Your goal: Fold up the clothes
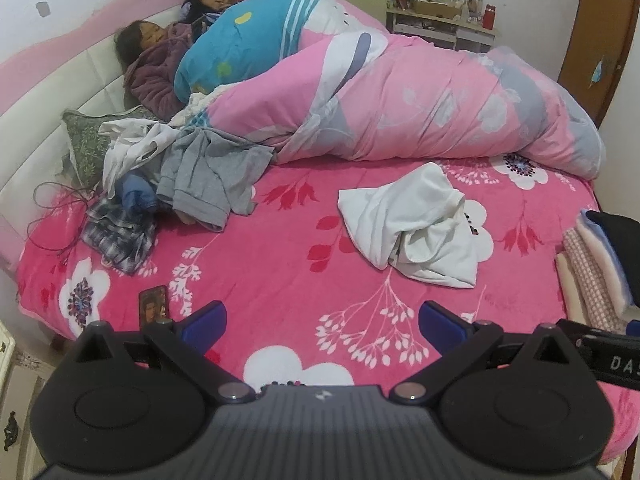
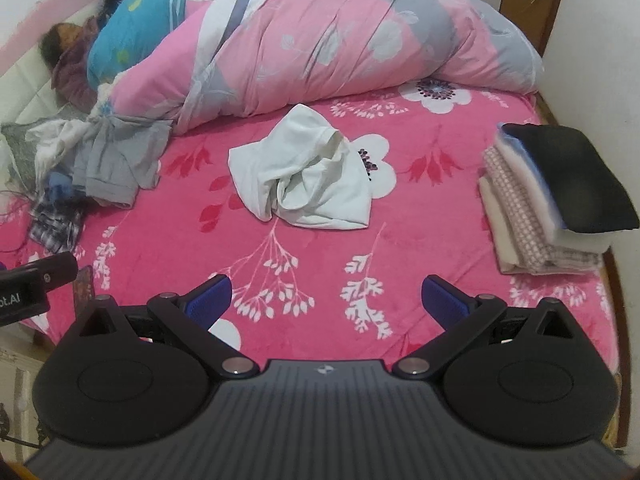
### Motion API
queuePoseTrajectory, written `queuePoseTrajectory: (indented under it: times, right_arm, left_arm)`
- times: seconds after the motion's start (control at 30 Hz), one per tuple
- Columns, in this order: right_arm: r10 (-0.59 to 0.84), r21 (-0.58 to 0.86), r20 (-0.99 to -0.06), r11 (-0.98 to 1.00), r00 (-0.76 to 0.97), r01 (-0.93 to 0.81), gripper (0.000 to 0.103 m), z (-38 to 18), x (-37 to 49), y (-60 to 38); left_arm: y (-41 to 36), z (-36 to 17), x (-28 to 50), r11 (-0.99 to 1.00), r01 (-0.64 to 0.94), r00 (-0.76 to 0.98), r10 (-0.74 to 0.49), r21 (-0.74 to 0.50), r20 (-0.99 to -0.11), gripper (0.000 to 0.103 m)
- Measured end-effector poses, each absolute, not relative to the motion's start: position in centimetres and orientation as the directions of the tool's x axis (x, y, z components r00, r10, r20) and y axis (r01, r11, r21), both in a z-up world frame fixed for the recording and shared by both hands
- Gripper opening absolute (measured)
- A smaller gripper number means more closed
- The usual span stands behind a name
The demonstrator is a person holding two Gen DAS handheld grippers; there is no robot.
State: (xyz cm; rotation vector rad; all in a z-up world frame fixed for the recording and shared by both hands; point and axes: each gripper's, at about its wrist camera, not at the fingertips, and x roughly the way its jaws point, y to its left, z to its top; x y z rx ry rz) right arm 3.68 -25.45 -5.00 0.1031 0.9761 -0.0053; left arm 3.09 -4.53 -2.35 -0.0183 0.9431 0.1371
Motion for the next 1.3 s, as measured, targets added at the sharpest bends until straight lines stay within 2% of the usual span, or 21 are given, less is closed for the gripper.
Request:
queuePoseTrajectory:
  times: [0.4,0.53,0.67,0.77,0.97,1.13,1.3]
  right_arm:
    - [0.071,0.049,-0.715,0.997,0.695,-0.051,0.102,-7.1,5.7,-30.6]
    - [0.079,0.038,-0.658,0.997,0.749,-0.072,0.102,-6.0,7.2,-31.8]
    - [0.103,0.059,-0.584,0.995,0.805,-0.085,0.102,-3.6,8.9,-32.6]
    - [0.151,0.115,-0.528,0.988,0.836,-0.106,0.102,-1.8,10.1,-33.0]
    - [0.237,0.2,-0.432,0.966,0.87,-0.164,0.102,0.4,11.8,-32.5]
    - [0.22,0.227,-0.437,0.965,0.872,-0.13,0.102,0.8,13.8,-30.3]
    - [0.132,0.192,-0.432,0.98,0.892,-0.051,0.102,2.0,15.8,-27.9]
  left_arm:
    - [-7.6,-5.0,7.4,0.991,-0.127,0.624,0.048,-0.041,-0.78,0.103]
    - [-7.4,-2.9,8.8,0.992,-0.123,0.679,0.056,-0.039,-0.732,0.103]
    - [-6.9,0.2,10.5,0.991,-0.119,0.718,0.123,0.054,-0.685,0.103]
    - [-5.8,2.8,11.7,0.984,-0.147,0.756,0.18,0.105,-0.63,0.103]
    - [-2.1,6.9,14.4,0.972,-0.197,0.793,0.233,0.124,-0.563,0.103]
    - [1.4,7.3,18.2,0.972,-0.209,0.801,0.231,0.104,-0.552,0.103]
    - [4.5,4.8,23.5,0.989,-0.145,0.798,0.133,0.028,-0.588,0.103]
